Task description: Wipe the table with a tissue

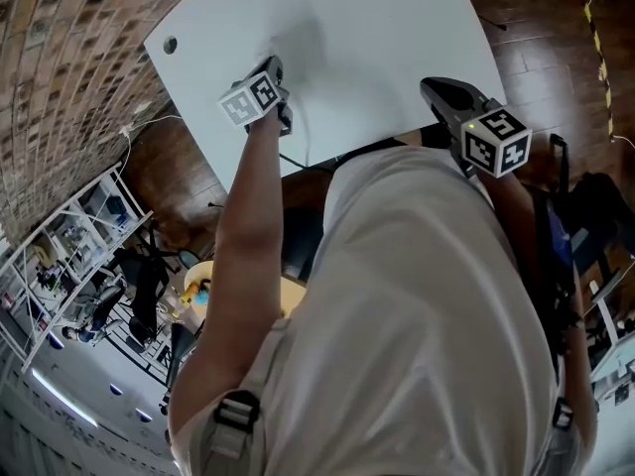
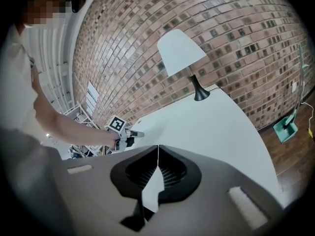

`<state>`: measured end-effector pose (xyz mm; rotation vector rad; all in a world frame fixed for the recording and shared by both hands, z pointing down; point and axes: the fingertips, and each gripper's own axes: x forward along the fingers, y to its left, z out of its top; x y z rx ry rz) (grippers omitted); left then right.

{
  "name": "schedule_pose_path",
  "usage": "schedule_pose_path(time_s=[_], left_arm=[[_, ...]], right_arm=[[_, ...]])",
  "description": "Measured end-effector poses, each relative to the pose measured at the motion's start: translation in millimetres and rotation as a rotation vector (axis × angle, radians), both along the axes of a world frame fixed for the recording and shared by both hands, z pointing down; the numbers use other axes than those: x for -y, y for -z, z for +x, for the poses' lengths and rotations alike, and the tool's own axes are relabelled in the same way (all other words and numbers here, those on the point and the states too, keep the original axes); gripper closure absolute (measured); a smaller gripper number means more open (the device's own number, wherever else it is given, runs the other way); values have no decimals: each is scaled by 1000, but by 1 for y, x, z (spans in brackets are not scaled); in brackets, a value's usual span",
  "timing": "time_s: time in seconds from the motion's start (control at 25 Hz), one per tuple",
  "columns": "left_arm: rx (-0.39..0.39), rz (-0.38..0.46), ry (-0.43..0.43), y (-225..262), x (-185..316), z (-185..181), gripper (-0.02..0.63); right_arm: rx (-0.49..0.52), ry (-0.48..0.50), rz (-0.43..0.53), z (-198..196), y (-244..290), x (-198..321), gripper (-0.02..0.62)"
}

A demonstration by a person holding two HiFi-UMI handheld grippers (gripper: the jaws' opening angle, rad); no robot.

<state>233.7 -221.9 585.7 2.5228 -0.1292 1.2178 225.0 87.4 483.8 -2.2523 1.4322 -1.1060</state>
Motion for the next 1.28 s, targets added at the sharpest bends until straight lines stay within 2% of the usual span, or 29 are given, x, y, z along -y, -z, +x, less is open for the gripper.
schedule_pose_path(time_s=[0.12, 0.28, 0.4, 0.56, 0.88, 1.12, 1.28], left_arm=[[62, 50, 68, -12, 35, -21, 584], [66, 46, 78, -18, 41, -21, 583], [74, 30, 35, -18, 38, -11, 584], [77, -36, 4, -19, 26, 16, 584], [77, 21, -122, -15, -7, 79, 584], [74, 37, -155, -13, -24, 100, 583], [78, 40, -258, -14, -59, 106, 584]], right_arm=[[6, 1, -8, 1, -3, -2, 584], [9, -16, -12, 9, -3, -2, 584], [17, -21, -14, 13, -4, 1, 584], [25, -30, -16, 19, -5, 2, 584], [36, -85, -29, 33, -9, -18, 584], [46, -103, -24, 40, -10, -30, 584], [49, -100, -21, 41, -12, -28, 584]])
